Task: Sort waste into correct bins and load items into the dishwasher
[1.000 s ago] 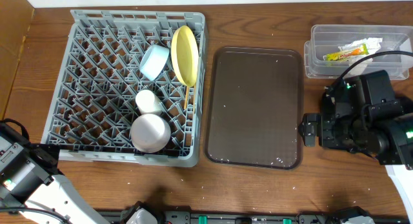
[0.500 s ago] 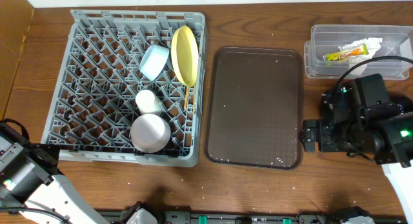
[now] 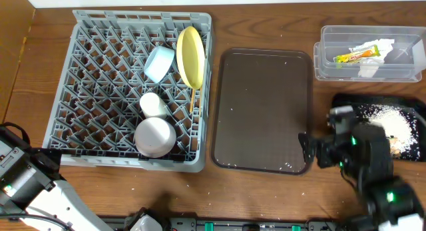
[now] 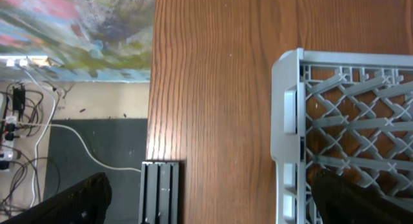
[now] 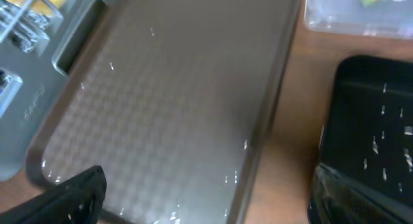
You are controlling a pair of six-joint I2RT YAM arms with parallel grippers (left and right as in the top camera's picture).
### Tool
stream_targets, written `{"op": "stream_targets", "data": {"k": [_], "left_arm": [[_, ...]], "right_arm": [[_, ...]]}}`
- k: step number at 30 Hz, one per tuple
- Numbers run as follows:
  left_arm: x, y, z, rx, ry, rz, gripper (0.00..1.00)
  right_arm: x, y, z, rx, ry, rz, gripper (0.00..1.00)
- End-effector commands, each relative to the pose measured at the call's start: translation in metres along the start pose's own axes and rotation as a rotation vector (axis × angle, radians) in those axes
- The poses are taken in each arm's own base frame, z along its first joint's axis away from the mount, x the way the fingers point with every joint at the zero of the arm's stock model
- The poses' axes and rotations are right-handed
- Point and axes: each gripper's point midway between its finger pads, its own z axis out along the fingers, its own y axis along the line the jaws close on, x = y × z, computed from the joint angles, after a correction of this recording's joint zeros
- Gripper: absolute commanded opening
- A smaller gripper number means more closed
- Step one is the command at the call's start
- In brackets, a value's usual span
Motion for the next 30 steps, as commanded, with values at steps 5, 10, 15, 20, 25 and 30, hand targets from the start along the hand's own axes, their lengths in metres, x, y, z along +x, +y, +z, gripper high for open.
{"op": "stream_targets", "data": {"k": [5,10,15,20,25,30], "left_arm": [[-0.005,0.003,-0.004,-0.006,-0.018,-0.018,1.00],[-0.005,0.003,-0.004,-0.006,-0.018,-0.017,1.00],[-0.005,0.003,-0.004,-0.006,-0.018,-0.018,1.00],[-0.005,0.003,-0.004,-0.006,-0.018,-0.018,1.00],[-0.005,0.003,-0.004,-0.006,-0.018,-0.018,1.00],[-0.005,0.003,-0.004,-0.006,-0.018,-0.017,1.00]], "right_arm": [[0.012,-0.006,-0.005,-0.020,-0.301,-0.088,0.99],[0.005,-0.024,-0.005,0.058,-0.466,-0.082,0.99],[0.004,-0.048,-0.003,0.155,-0.534,-0.048,0.99],[-0.003,-0.070,-0.014,0.245,-0.579,-0.019,0.99],[-0.015,-0.095,-0.038,0.366,-0.672,-0.012,0.99],[-0.012,-0.117,-0.047,0.464,-0.672,0.008,0.99]]}}
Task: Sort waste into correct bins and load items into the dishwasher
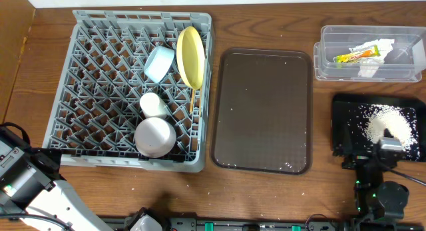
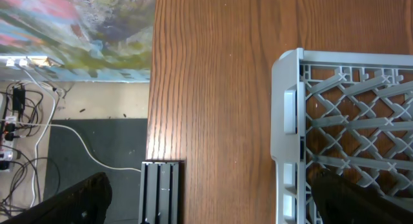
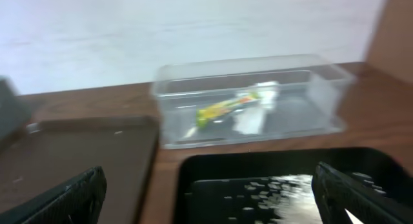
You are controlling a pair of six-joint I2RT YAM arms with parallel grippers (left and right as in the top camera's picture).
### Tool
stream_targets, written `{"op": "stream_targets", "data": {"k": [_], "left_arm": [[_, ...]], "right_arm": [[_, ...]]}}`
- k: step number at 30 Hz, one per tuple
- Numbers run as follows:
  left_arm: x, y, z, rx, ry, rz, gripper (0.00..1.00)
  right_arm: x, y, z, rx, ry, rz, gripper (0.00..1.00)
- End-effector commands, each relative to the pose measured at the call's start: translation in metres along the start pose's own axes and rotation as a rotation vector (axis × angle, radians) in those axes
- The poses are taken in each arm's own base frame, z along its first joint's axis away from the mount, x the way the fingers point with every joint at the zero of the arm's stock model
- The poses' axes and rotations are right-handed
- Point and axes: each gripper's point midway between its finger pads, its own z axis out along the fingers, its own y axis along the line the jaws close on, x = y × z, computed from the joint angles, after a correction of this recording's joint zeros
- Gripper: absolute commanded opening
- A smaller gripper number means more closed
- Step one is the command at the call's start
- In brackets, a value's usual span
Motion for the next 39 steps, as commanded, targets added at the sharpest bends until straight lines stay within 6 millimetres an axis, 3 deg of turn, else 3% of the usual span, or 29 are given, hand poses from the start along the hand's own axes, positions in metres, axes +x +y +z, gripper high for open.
{"op": "stream_targets", "data": {"k": [1,7,39], "left_arm": [[-0.0049,0.0026,-0.0041,-0.006,-0.019,-0.018,1.00],[-0.0049,0.0026,-0.0041,-0.006,-0.019,-0.018,1.00],[-0.0049,0.0026,-0.0041,-0.006,-0.019,-0.018,1.00]], "right_arm": [[0.0000,-0.0138,-0.0004,0.058,-0.004,-0.057,0.99],[0.0013,-0.0073,-0.0001,0.028,0.002,-0.187,0.99],[0.0005,-0.0072,-0.0001,0.027,-0.002,-0.141,0.99]]}}
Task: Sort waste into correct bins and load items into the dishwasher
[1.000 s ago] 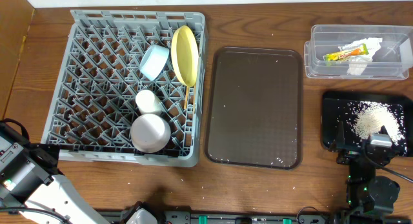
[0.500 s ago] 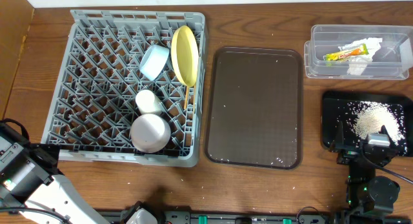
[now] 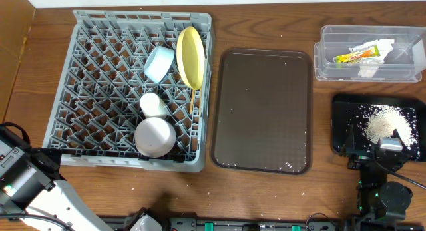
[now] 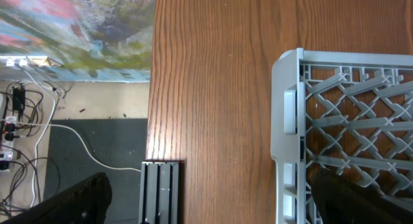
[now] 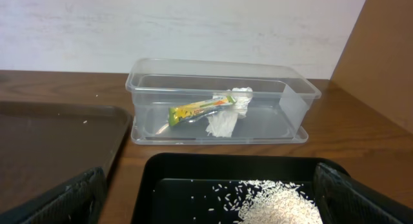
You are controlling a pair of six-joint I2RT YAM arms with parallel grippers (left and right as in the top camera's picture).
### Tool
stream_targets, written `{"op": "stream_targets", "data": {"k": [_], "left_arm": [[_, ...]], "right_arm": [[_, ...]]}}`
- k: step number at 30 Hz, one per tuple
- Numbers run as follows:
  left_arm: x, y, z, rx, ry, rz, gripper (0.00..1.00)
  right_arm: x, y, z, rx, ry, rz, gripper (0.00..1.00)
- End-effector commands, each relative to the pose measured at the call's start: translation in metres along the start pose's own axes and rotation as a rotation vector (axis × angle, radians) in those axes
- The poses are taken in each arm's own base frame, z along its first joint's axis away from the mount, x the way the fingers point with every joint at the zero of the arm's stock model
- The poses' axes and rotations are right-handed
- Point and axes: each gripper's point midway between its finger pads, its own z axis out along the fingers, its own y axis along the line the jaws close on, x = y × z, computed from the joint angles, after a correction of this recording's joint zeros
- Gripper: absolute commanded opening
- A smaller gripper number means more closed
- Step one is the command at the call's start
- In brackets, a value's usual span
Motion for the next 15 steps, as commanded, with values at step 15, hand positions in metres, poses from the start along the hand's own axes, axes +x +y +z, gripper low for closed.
{"op": "stream_targets", "data": {"k": [15], "left_arm": [[-0.0013,0.0008,-0.0018,-0.002,0.002,-0.012,1.00]], "right_arm": [[0.0007,0.0021,-0.0001,-0.010,-0.003,0.010,0.99]]}}
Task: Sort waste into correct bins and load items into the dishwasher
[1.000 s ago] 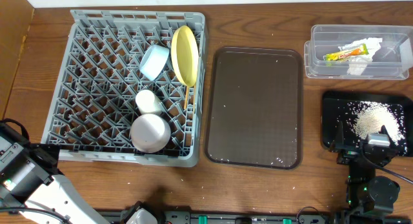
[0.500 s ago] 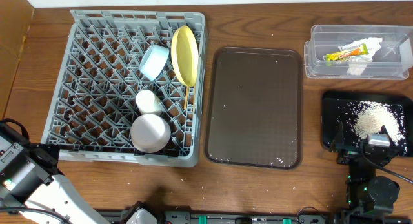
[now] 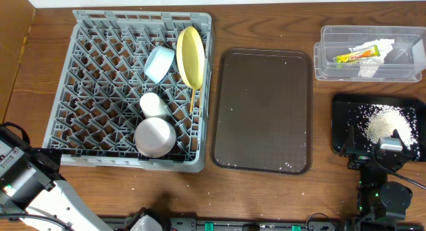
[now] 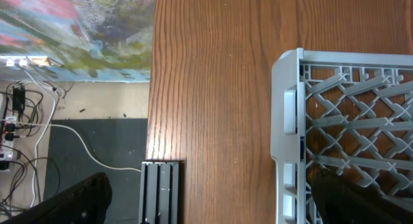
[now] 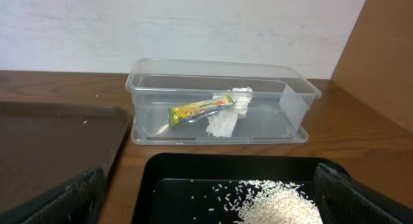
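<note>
The grey dish rack [image 3: 80,71] on the left holds a blue bowl [image 3: 159,63], a yellow plate [image 3: 191,56] on edge, a white cup [image 3: 154,105] and a white bowl [image 3: 155,136]. The brown tray [image 3: 263,111] in the middle is bare. A clear bin [image 5: 219,108] at the back right holds a yellow-green wrapper [image 5: 200,110] and crumpled tissue [image 5: 226,121]. A black bin [image 5: 193,179] holds white rice [image 5: 277,204]. My right gripper [image 5: 210,201] is open, low at the front right, facing both bins. My left gripper [image 4: 210,198] is open beside the rack's front left corner [image 4: 287,108].
The table's left edge [image 4: 151,88] drops to a floor with cables. A black slotted strip [image 4: 161,192] lies at the front edge. A brown board [image 5: 381,69] stands to the right of the bins.
First my right gripper hung open over the brown tray's front right corner. A second later it was back at the table's front right edge, facing the two bins, and it has stayed there. My left arm kept still by the rack corner throughout.
</note>
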You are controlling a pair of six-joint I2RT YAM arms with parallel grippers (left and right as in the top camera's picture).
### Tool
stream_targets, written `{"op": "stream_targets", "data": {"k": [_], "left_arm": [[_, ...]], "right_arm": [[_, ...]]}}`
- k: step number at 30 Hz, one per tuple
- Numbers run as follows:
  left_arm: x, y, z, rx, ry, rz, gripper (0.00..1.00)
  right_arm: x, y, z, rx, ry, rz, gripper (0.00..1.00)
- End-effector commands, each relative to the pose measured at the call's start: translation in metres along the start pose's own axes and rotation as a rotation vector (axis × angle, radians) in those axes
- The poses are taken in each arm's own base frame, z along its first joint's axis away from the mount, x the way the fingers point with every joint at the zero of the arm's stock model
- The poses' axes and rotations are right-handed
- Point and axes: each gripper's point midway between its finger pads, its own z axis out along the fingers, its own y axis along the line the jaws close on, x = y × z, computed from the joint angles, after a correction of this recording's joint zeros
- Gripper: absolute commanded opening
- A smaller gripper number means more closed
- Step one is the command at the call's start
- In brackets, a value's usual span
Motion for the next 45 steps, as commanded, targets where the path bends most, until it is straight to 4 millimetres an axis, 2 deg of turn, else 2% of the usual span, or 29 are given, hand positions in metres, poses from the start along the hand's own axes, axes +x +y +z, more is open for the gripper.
{"op": "stream_targets", "data": {"k": [1,5,11,14,17,21,27,36,45], "left_arm": [[0.002,-0.003,-0.001,0.017,0.017,-0.009,1.00],[0.024,-0.042,-0.006,0.217,0.073,0.011,1.00],[0.065,-0.104,-0.015,0.488,-0.018,0.226,1.00],[0.092,-0.126,-0.018,0.617,-0.070,0.332,1.00],[0.119,-0.139,-0.018,0.735,-0.108,0.375,1.00],[0.140,-0.149,-0.019,0.858,-0.159,0.385,1.00],[0.169,-0.143,-0.013,0.931,-0.213,0.543,1.00],[0.198,-0.143,-0.028,1.080,-0.351,0.756,1.00],[0.216,-0.145,-0.036,1.261,-0.459,0.706,1.00]], "right_arm": [[0.001,0.002,0.000,-0.010,-0.003,0.009,0.99],[0.001,0.002,0.000,-0.010,-0.003,0.009,0.99],[0.001,0.002,0.000,-0.010,-0.003,0.009,0.99],[0.001,0.002,0.000,-0.010,-0.003,0.009,0.99],[0.001,0.002,0.000,-0.010,-0.003,0.009,0.99],[0.001,0.002,0.000,-0.010,-0.003,0.009,0.99],[0.001,0.002,0.000,-0.010,-0.003,0.009,0.99],[0.001,0.002,0.000,-0.010,-0.003,0.009,0.99],[0.001,0.002,0.000,-0.010,-0.003,0.009,0.99]]}}
